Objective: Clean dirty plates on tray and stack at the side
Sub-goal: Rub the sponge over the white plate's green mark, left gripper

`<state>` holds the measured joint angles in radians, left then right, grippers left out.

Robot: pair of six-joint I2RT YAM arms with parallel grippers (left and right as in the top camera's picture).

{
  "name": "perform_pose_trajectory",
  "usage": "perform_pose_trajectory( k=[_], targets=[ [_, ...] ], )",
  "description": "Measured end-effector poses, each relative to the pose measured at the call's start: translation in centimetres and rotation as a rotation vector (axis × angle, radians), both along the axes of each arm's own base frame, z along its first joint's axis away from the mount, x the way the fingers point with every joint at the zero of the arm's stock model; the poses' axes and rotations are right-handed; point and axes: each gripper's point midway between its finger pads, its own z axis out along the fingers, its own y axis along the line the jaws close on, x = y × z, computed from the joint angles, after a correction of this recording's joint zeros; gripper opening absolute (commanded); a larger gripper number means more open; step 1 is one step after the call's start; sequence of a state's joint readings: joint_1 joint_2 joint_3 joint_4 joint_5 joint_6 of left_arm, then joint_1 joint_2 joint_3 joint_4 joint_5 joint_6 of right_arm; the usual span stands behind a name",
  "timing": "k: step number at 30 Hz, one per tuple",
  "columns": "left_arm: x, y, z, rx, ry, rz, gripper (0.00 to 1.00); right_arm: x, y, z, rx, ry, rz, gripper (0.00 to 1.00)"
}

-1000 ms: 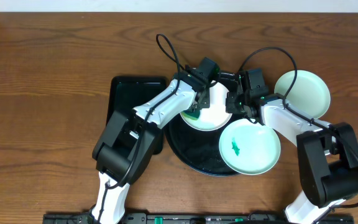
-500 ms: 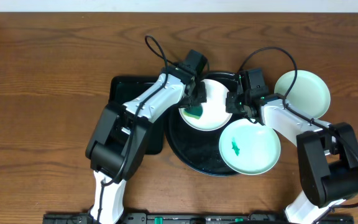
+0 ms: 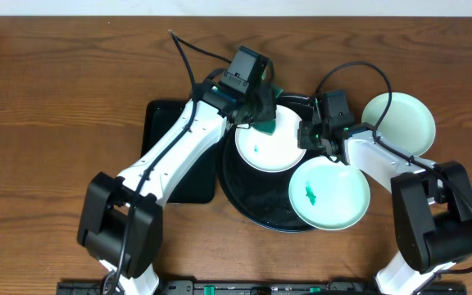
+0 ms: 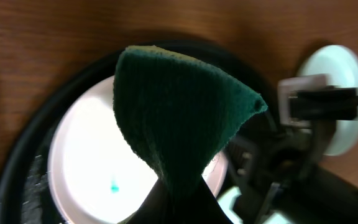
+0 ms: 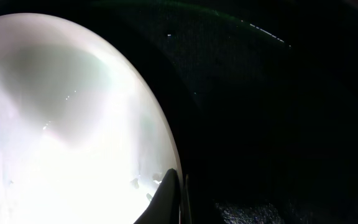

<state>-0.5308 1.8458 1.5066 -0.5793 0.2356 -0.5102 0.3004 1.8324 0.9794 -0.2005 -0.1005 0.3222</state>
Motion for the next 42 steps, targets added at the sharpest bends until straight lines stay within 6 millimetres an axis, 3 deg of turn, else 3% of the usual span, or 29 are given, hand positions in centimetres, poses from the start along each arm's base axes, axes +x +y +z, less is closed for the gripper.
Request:
perform_pose_trajectory(
  k=[20,34,42],
  targets=[
    [-0.7,1.5,-11.3,0.179,0.189,0.013,0.07,0.0,0.0,0.0,0.0,-0.001,0.0,0.01],
    [-0.7,0.0,-12.5,0.205,0.169,-0.014,0.08,0.1,-0.1,0.0,-0.004,-0.003,-0.003,0.01],
    [-0.1,-3.0,-11.7,0.051,0.148,-0.068,0.07,0.1,-0.4,0.0,-0.013,-0.003,-0.013,0.01]
  ],
)
